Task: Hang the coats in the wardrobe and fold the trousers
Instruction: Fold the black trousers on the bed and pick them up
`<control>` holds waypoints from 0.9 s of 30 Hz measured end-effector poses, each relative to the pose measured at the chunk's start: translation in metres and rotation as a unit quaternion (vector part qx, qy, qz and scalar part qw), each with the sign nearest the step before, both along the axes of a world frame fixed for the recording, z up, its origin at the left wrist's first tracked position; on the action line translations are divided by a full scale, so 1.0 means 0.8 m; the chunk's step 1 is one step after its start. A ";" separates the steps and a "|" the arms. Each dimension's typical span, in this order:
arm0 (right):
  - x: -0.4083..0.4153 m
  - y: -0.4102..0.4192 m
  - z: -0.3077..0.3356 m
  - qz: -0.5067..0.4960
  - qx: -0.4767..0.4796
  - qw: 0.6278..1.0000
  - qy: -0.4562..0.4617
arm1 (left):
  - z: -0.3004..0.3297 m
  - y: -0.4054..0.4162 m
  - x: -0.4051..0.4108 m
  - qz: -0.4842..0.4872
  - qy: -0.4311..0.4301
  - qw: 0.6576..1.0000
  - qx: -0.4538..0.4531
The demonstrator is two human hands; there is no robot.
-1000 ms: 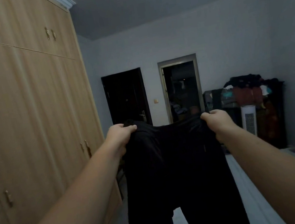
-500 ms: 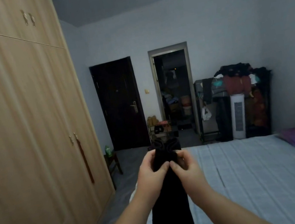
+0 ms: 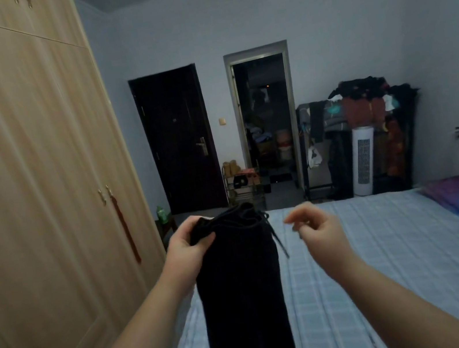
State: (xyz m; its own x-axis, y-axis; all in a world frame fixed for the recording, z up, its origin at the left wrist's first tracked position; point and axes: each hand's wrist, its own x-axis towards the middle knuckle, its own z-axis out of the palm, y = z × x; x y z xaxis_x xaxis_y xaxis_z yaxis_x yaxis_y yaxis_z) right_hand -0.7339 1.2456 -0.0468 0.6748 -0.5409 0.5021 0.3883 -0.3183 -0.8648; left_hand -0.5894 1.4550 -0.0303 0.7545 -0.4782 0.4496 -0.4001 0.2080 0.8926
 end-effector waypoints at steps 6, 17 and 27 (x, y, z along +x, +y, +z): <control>0.008 -0.001 0.016 0.125 -0.242 0.942 0.194 | 0.003 0.021 0.017 -0.085 0.057 0.995 0.019; 0.029 0.036 0.026 0.215 -0.327 0.878 0.276 | 0.005 0.044 0.031 -0.160 0.109 0.981 0.025; 0.042 0.017 0.037 0.190 -0.409 0.843 0.292 | 0.012 0.042 0.041 -0.177 0.133 0.974 0.050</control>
